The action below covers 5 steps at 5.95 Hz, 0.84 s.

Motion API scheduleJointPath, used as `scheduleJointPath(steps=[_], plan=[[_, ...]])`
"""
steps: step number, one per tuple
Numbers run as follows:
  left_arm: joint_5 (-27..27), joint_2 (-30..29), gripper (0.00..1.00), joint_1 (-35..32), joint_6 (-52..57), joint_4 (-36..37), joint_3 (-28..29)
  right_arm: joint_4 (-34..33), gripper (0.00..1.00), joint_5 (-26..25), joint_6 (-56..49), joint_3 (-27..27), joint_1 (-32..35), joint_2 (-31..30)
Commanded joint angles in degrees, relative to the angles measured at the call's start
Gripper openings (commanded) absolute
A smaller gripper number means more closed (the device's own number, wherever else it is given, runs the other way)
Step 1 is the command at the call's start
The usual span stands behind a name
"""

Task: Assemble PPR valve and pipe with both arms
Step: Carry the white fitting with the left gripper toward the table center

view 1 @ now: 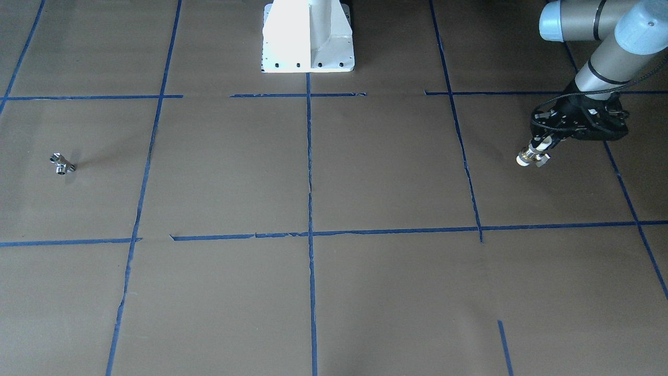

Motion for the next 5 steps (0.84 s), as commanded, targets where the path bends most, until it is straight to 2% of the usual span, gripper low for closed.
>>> scheduleJointPath(steps=[1, 2, 3, 5], plan=[[1.09, -16.58, 0.00, 10.56, -15.63, 6.72, 4.68, 0.00, 1.00, 0.00, 0.00, -0.09, 0.00, 0.00], [5.88, -23.55, 0.00, 14.01, -22.61, 6.65, 8.38, 0.00, 1.00, 0.00, 0.00, -0.18, -0.09, 0.00], [9.58, -28.14, 0.00, 17.09, -27.72, 6.47, 12.16, 0.00, 1.00, 0.00, 0.00, -0.18, -0.09, 0.00], [14.08, -39.13, 0.00, 21.50, -33.90, 5.86, 24.27, 0.00, 1.00, 0.00, 0.00, -0.27, -0.09, 0.00]])
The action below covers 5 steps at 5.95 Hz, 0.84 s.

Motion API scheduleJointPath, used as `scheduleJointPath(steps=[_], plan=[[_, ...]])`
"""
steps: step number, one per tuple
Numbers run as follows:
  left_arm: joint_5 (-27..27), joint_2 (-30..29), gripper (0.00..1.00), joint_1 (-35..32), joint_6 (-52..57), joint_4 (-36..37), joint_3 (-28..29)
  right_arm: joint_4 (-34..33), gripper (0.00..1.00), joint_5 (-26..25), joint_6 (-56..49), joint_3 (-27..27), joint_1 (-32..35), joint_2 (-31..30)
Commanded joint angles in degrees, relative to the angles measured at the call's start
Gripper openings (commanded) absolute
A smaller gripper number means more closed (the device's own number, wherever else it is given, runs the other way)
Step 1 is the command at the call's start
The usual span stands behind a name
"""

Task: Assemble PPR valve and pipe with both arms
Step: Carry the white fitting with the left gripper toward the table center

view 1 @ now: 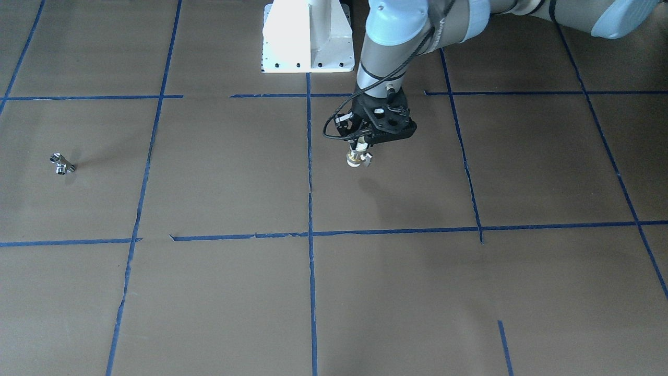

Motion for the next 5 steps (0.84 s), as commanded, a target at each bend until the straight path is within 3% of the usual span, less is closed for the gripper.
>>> scheduleJointPath(steps=[1, 4, 5], plan=[[2.56, -6.26, 0.00, 3.10, -3.32, -0.40, 7.11, 0.00, 1.00, 0.00, 0.00, -0.06, 0.00, 0.00], [2.56, -6.01, 0.00, 4.86, -4.20, -3.99, 9.93, 0.00, 1.00, 0.00, 0.00, -0.15, 0.00, 0.00], [2.56, -6.01, 0.06, 4.86, -4.20, -4.00, 9.94, 0.00, 1.00, 0.00, 0.00, -0.24, 0.00, 0.08]])
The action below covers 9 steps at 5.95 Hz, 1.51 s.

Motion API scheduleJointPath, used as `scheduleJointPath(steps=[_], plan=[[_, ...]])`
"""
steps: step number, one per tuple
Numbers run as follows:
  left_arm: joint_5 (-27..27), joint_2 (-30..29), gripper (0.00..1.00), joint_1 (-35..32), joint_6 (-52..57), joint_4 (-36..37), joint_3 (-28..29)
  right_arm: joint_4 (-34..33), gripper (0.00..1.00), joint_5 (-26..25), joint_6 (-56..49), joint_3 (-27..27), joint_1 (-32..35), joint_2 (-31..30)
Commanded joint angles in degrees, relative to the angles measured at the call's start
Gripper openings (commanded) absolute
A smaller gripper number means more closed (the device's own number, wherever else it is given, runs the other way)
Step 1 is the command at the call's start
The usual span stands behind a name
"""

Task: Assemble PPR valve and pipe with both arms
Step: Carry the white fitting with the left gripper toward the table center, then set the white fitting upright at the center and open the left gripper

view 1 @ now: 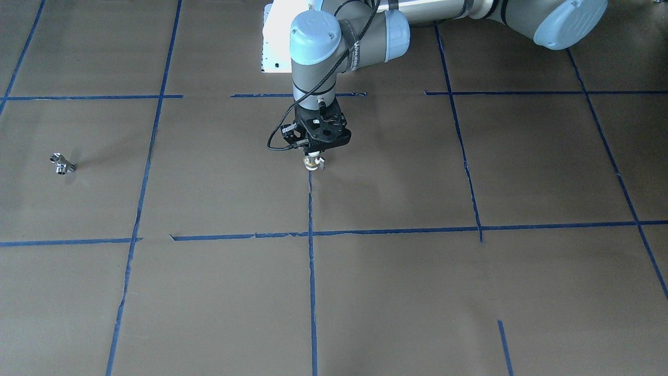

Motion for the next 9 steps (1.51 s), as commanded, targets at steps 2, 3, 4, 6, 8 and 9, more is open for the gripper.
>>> scheduleJointPath(steps=[2, 3, 4, 6, 8, 9], plan=[[0.88, 0.08, 0.35, 0.17, -0.11, -0.56, 0.38, 0.00, 1.00, 0.02, 0.00, -0.05, 0.00, -0.03], [0.88, 0.08, 0.44, 0.17, -0.11, -0.48, 0.38, 0.00, 1.00, 0.02, 0.00, -0.14, 0.00, -0.03], [0.88, 0.08, 0.68, 0.17, -0.02, -0.56, 0.38, 0.00, 1.00, 0.02, 0.00, -0.14, 0.00, -0.03], [1.49, 0.00, 1.00, 0.17, 1.38, -0.56, -0.49, 0.00, 1.00, 0.02, 0.00, -0.14, 0.00, -0.03], [1.15, 2.00, 1.00, -0.27, 8.09, 0.92, -7.49, 0.17, 1.00, 0.02, -0.17, 0.55, -0.17, 0.41], [1.06, 9.15, 1.00, -0.80, 14.42, 0.93, -14.23, 0.17, 1.00, 0.54, -0.43, 1.00, -0.26, 0.41]])
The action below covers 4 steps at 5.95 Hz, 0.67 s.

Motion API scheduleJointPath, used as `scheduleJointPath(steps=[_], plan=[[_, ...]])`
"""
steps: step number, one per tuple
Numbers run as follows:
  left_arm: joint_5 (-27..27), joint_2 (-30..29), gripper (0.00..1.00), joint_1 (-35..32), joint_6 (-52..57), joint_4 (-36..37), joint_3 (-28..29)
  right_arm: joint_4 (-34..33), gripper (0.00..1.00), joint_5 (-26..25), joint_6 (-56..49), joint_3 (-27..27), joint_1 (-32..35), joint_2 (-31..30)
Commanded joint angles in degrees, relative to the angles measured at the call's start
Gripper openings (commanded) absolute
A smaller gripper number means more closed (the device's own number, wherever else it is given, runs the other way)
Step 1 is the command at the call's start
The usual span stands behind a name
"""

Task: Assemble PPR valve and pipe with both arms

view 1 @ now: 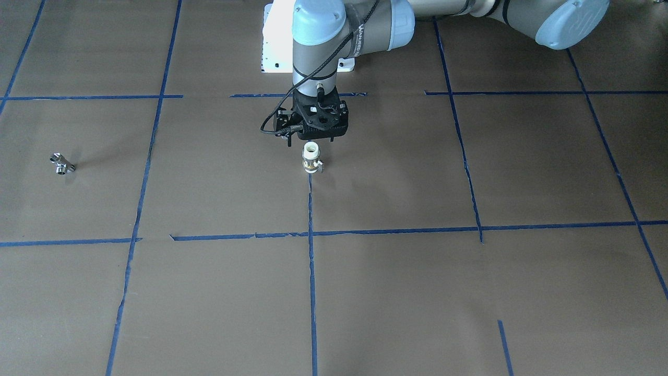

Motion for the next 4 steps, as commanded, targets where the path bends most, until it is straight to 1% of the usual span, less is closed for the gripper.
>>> scheduleJointPath(steps=[1, 2, 3, 4], plan=[[-1.60, 12.07, 1.00, -3.31, 15.52, 0.51, -11.71, -0.04, 1.00, 2.20, 0.39, 0.83, -0.25, 0.14], [-5.79, 17.44, 1.00, -7.61, 24.75, 0.26, -14.29, 0.13, 1.00, 5.79, 0.74, 1.09, -0.69, 0.49], [-9.92, 26.02, 1.00, -14.52, 36.77, -0.62, -16.23, 0.05, 1.00, 6.00, 1.88, 2.49, -3.48, 2.15], [-13.79, 32.63, 1.00, -24.86, 51.50, -0.54, -15.64, 0.31, 1.00, 5.91, 2.32, 3.20, -3.94, 2.16]])
